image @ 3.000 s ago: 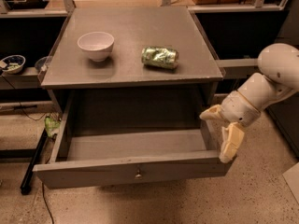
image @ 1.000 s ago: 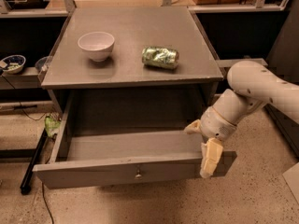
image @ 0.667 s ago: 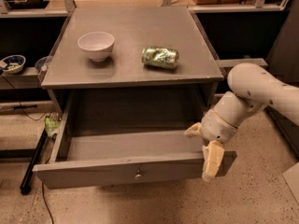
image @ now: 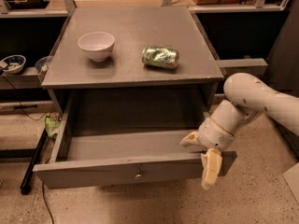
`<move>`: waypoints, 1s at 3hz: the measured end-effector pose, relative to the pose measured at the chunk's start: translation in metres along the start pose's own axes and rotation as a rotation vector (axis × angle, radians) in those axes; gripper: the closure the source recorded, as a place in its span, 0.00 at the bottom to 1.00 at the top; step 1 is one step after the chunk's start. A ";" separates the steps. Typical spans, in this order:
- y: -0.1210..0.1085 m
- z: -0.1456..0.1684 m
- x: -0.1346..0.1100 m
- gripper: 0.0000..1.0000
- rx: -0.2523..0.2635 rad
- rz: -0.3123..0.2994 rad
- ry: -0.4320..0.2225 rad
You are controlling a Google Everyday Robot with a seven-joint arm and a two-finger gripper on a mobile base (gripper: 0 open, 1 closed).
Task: Open top drawer
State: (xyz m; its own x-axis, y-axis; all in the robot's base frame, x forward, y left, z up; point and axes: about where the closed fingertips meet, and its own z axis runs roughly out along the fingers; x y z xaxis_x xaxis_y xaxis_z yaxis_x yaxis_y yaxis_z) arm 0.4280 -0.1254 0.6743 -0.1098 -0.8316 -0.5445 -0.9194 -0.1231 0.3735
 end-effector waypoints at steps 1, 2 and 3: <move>0.011 0.003 0.001 0.00 -0.042 -0.020 -0.020; 0.036 -0.001 0.005 0.00 -0.104 -0.038 -0.074; 0.051 -0.007 0.006 0.00 -0.131 -0.056 -0.101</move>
Offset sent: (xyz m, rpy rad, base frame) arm -0.0628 -0.0240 0.0294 0.1772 0.1467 0.0965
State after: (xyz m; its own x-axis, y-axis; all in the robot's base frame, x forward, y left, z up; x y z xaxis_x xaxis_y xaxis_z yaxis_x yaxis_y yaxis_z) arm 0.3831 -0.1406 0.6954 -0.1029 -0.7633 -0.6378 -0.8690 -0.2430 0.4310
